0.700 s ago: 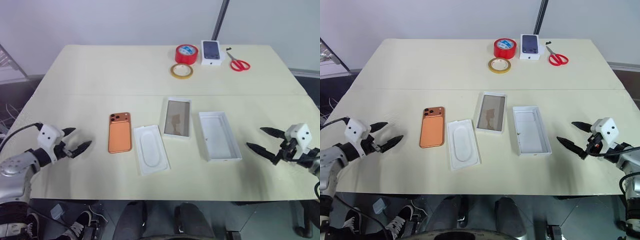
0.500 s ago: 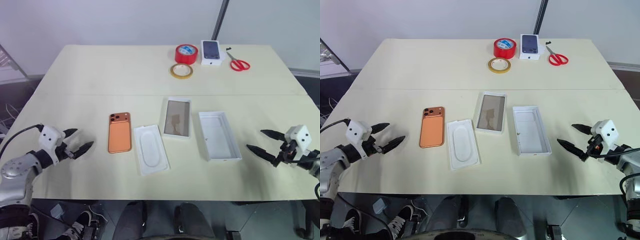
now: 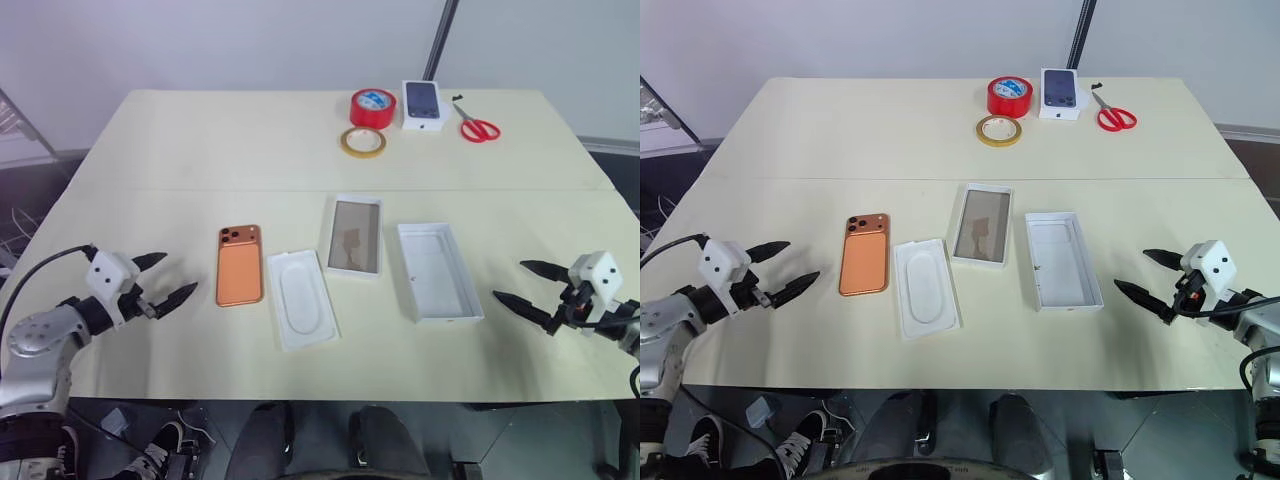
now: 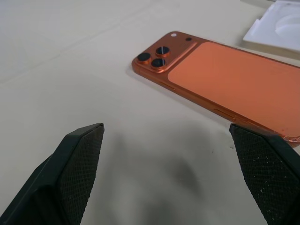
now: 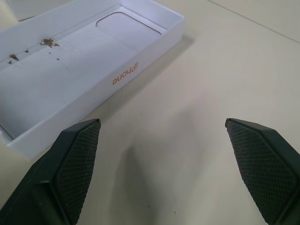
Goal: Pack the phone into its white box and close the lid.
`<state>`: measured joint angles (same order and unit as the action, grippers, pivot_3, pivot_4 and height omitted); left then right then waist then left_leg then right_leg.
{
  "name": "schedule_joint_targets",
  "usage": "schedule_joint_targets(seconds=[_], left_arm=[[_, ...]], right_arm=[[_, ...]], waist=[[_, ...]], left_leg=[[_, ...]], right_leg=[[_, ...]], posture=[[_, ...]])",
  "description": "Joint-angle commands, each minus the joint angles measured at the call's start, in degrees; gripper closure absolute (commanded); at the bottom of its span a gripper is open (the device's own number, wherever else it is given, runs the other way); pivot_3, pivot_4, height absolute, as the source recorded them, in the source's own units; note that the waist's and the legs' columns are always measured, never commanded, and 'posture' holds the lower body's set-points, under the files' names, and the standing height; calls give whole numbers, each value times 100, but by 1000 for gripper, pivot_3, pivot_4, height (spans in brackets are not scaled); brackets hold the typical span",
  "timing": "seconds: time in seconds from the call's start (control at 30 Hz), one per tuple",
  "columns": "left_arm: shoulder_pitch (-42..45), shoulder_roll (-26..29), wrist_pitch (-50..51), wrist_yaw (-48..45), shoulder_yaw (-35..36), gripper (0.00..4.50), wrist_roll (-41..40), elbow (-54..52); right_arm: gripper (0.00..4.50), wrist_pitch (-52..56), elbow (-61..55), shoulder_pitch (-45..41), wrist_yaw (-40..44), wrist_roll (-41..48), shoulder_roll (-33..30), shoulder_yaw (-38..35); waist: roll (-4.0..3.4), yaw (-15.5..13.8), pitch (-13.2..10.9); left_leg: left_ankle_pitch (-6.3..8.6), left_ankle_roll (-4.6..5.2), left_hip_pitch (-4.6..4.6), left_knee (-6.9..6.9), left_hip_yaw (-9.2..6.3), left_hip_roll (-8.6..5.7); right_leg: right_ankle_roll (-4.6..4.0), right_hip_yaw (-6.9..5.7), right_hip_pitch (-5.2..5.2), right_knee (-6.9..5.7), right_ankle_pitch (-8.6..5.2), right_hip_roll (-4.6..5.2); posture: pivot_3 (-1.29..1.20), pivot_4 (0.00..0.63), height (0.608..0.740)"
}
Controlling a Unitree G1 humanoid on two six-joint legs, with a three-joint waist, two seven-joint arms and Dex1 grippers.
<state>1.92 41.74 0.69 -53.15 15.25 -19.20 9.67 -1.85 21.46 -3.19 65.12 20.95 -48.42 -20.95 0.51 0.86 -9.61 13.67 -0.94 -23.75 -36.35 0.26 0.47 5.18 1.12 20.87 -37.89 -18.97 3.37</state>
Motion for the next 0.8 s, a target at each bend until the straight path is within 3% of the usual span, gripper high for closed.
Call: schedule_joint_targets(seconds=[0.03, 0.3, 0.4, 0.6, 0.8], left_arm=[[-13, -72, 659, 147, 23, 0, -317, -530], [-305, 58, 2538, 763, -317, 0, -387, -2151], [-161, 123, 3848, 661, -447, 0, -1142, -2634], [273, -278, 6753, 1064, -69, 0, -3675, -3136], [468, -726, 7641, 1703, -20, 0, -4438, -2950]], right_arm=[[48, 277, -484, -108, 109, 242, -122, -37], [48, 900, -1823, -247, 16, 469, 83, 368], [48, 1211, -2410, -341, 24, 610, 162, 649], [48, 1486, -2893, -465, 24, 589, 341, 1191], [48, 1460, -2815, -749, -63, 451, 499, 1446]], waist=[[0, 0, 0], [-1, 4, -1], [0, -16, -1], [2, -16, -3], [3, -15, -3]], left_leg=[[0, 0, 0, 0, 0, 0], [0, 0, 0, 0, 0, 1], [-1, 0, 1, -2, 0, 0], [-1, 0, -4, -15, -2, 0], [-1, 0, -2, -29, -3, -1]], right_leg=[[0, 0, 0, 0, 0, 0], [3, -1, 0, -4, 2, -1], [3, -2, -2, -3, 1, -1], [5, -4, -7, -3, 1, 0], [7, -7, -12, -10, 1, -5]], posture=[[0, 150, 740], [0, 150, 740], [0, 150, 740], [0, 150, 740], [0, 150, 740]])
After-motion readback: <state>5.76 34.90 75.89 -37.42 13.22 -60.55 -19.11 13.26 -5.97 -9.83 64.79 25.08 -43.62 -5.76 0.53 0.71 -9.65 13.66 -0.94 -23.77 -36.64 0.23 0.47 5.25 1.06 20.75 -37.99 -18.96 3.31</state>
